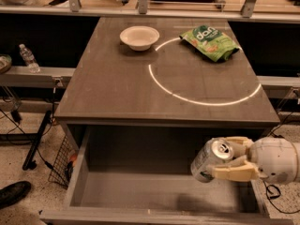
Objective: Place 7up can into top drawer
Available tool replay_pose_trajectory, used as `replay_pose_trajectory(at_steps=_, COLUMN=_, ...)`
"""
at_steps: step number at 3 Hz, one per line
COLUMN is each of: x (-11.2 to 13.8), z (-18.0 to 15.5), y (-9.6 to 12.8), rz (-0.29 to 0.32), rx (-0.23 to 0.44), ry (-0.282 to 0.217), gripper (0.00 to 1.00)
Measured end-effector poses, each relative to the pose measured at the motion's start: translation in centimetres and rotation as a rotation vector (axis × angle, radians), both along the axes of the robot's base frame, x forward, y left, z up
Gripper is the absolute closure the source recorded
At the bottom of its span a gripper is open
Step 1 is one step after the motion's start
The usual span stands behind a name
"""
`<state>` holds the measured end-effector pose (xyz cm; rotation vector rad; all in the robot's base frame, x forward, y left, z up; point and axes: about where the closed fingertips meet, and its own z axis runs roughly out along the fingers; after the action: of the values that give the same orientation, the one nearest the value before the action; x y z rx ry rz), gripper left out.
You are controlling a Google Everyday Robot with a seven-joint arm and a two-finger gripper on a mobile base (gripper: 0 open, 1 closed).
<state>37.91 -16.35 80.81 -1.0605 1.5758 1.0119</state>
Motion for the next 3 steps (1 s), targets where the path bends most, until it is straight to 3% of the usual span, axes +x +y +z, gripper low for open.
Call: replay_pose_trajectory(at_steps=3, x=2.8, z=-9.0, y=1.5, rz=-0.044, rx=-0.113, ry=-0.009, gripper=0.98)
